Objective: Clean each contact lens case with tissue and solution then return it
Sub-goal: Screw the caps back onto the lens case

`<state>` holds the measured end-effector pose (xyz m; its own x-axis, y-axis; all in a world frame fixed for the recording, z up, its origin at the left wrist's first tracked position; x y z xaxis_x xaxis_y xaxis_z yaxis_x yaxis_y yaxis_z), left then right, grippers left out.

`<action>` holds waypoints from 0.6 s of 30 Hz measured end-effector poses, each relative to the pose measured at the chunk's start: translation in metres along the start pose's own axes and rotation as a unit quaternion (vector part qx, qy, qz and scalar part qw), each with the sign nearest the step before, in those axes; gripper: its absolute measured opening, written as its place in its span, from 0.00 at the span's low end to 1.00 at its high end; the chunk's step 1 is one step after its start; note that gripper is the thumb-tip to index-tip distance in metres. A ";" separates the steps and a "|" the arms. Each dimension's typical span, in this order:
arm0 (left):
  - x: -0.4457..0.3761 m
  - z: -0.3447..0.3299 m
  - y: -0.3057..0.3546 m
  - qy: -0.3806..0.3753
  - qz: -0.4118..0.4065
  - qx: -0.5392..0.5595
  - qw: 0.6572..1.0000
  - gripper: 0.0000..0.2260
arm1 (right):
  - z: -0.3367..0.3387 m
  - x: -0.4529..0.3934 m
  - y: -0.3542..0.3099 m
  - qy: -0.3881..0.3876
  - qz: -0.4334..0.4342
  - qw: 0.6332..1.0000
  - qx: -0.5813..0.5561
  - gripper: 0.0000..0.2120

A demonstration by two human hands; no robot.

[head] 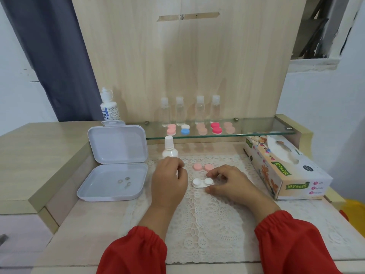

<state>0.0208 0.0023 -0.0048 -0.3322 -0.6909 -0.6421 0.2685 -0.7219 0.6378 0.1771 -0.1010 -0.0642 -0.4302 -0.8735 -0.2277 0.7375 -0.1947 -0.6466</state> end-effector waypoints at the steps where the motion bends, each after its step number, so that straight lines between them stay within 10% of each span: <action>1: 0.002 -0.010 0.001 -0.034 -0.010 -0.002 0.999 0.07 | 0.000 -0.001 0.000 0.002 0.003 1.000 0.002 0.13; 9: 0.003 -0.074 -0.010 -0.294 0.107 -0.007 0.950 0.24 | 0.000 -0.003 0.003 0.010 0.009 1.000 -0.011 0.09; 18: 0.007 -0.088 -0.017 -0.325 0.075 -0.091 0.938 0.19 | 0.001 -0.004 0.007 0.012 0.005 1.000 -0.016 0.09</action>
<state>0.0938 0.0063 -0.0576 -0.7444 -0.6573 -0.1176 0.4861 -0.6541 0.5795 0.1844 -0.0987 -0.0671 -0.4362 -0.8641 -0.2512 0.7250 -0.1721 -0.6670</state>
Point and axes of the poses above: each hand's wrist, its own x-axis away from the middle knuckle, its own z-axis out of the back of the hand, y = z × x, the point moved 10 cm from there along -x, towards the middle knuckle, and after that the axes turned 12 degrees about z, right-handed, at the moved point
